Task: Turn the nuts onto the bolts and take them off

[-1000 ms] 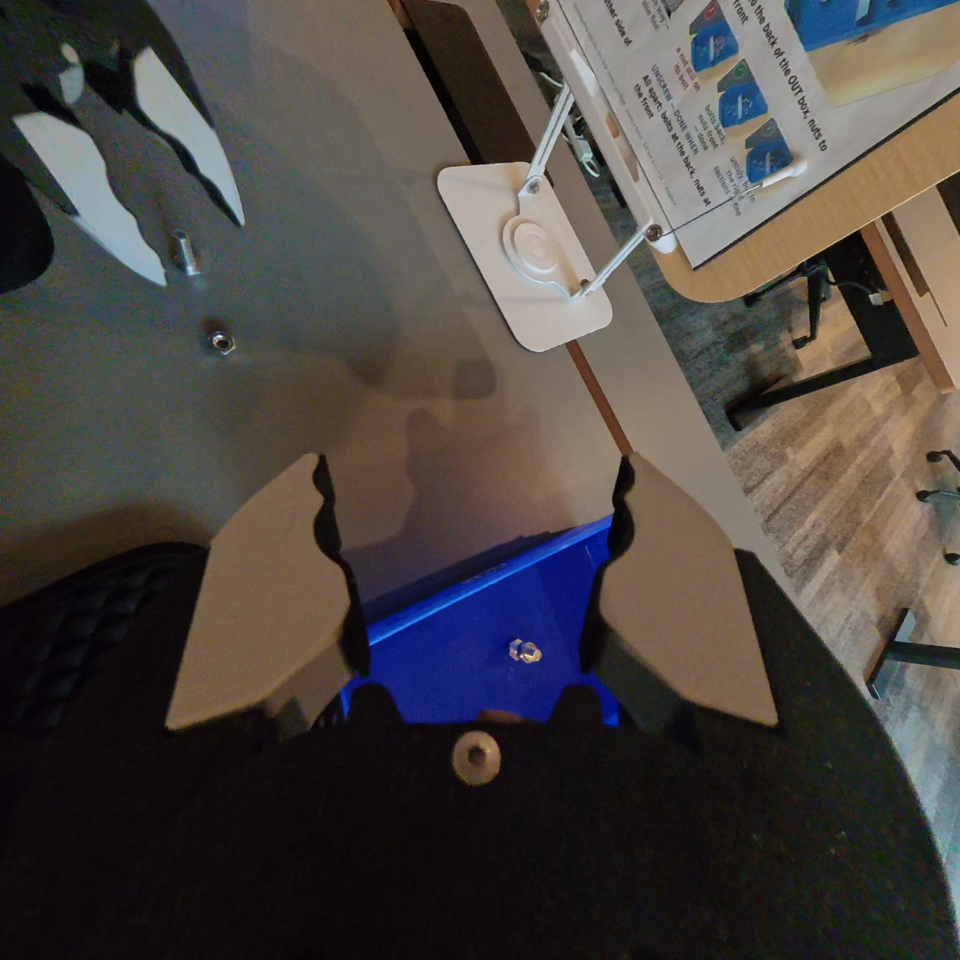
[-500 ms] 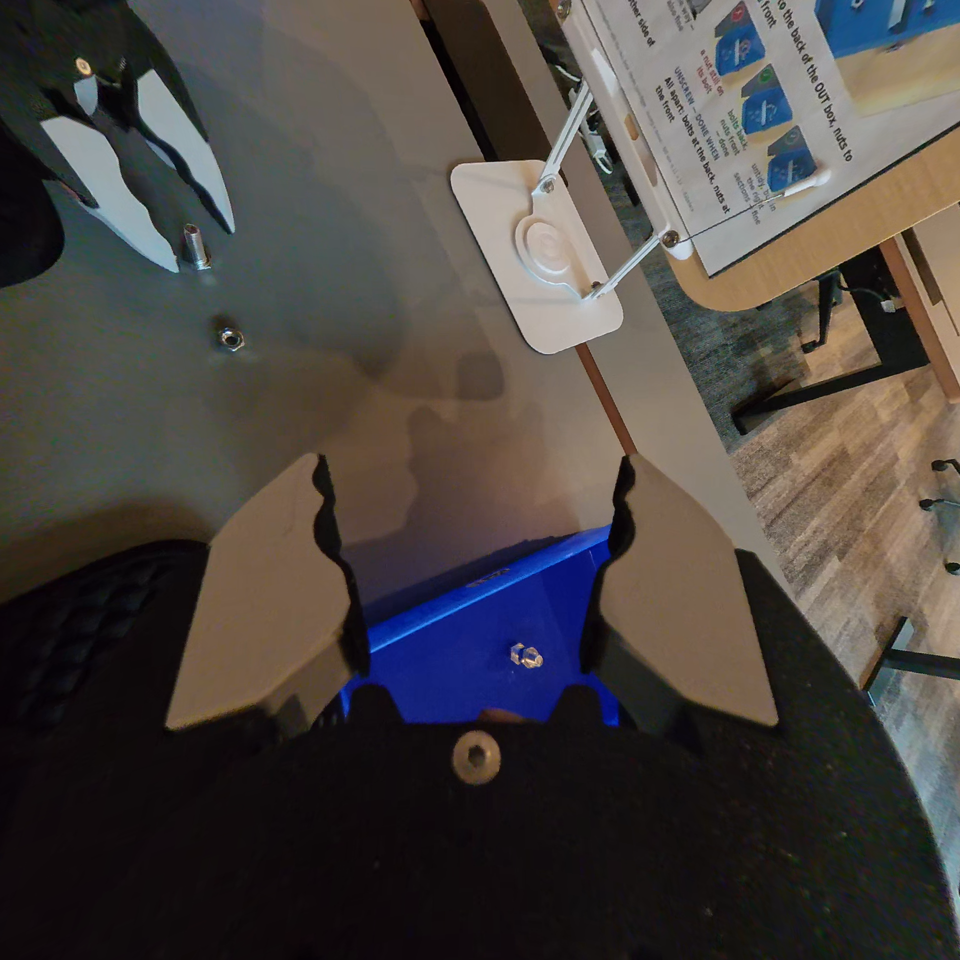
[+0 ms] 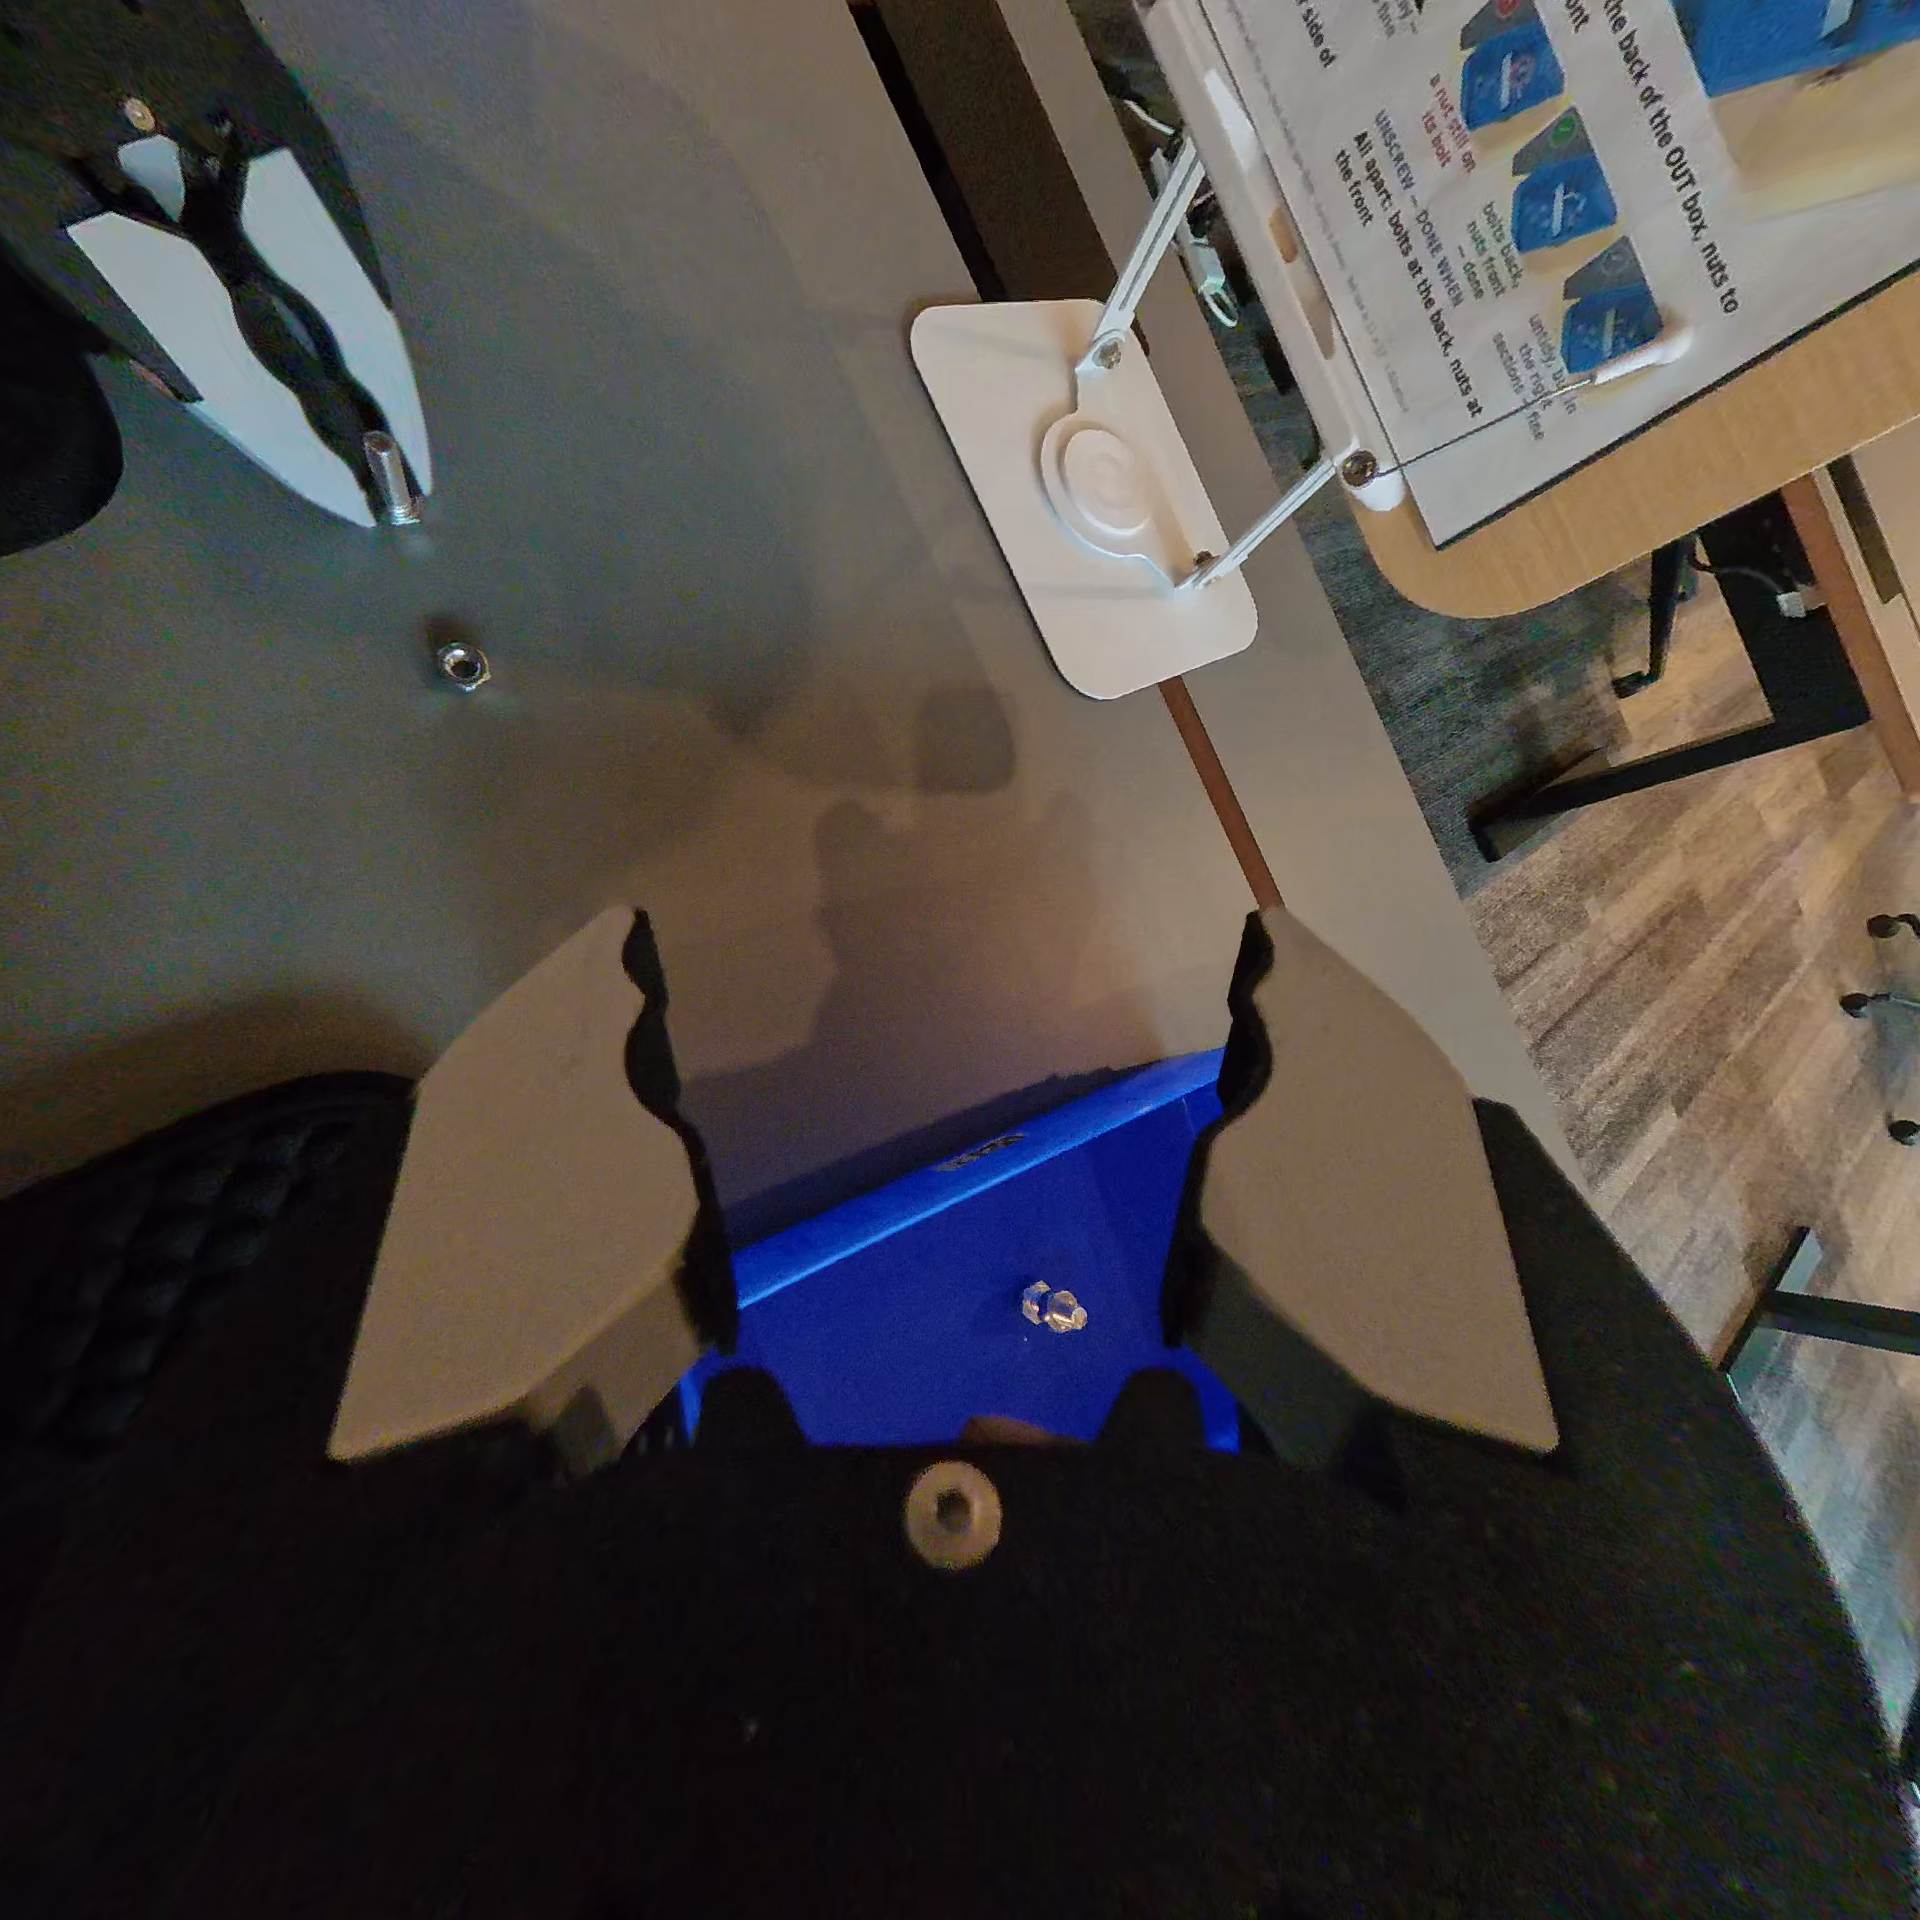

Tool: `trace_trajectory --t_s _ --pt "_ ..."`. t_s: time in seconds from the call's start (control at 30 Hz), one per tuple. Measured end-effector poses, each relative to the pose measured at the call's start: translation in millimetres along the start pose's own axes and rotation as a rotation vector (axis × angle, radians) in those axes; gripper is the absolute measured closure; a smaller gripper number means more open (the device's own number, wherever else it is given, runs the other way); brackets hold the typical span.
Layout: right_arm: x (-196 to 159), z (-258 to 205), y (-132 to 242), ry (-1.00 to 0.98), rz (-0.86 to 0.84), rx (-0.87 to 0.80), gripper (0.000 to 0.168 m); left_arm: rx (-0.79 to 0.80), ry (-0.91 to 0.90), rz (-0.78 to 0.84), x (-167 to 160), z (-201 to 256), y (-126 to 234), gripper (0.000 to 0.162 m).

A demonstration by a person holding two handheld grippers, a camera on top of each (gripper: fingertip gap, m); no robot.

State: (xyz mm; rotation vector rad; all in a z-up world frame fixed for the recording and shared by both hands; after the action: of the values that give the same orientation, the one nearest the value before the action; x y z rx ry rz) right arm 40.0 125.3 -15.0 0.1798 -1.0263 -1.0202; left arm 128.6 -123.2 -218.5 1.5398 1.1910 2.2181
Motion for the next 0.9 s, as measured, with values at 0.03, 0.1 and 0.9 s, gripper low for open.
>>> trace_trajectory --t_s 0.03,0.1,0.9 --pt "0 0 0 0.001 -0.001 0.000 0.065 -0.003 -0.005 0.000 0 0 0 0.144" --pt "1 -1 -1 0.005 0.003 0.005 0.065 -0.012 -0.011 -0.002 0 0 0 0.144" --pt "111 -53 -29 -0.097 0.514 0.433 0.118 -0.169 -0.155 0.218 195 42 84 0.144"
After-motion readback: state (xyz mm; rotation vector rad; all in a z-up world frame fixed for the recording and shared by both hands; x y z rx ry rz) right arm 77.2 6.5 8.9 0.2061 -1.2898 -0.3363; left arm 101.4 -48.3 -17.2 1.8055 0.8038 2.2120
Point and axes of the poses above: each gripper's, where its closed fingertips meet, y back along the fingers, x out of its top, z = x × y across the jaws, the point moved 4 cm from there along y, back along the fingers, and after that the axes turned 11 degrees about -x, right-handed, at the moved point
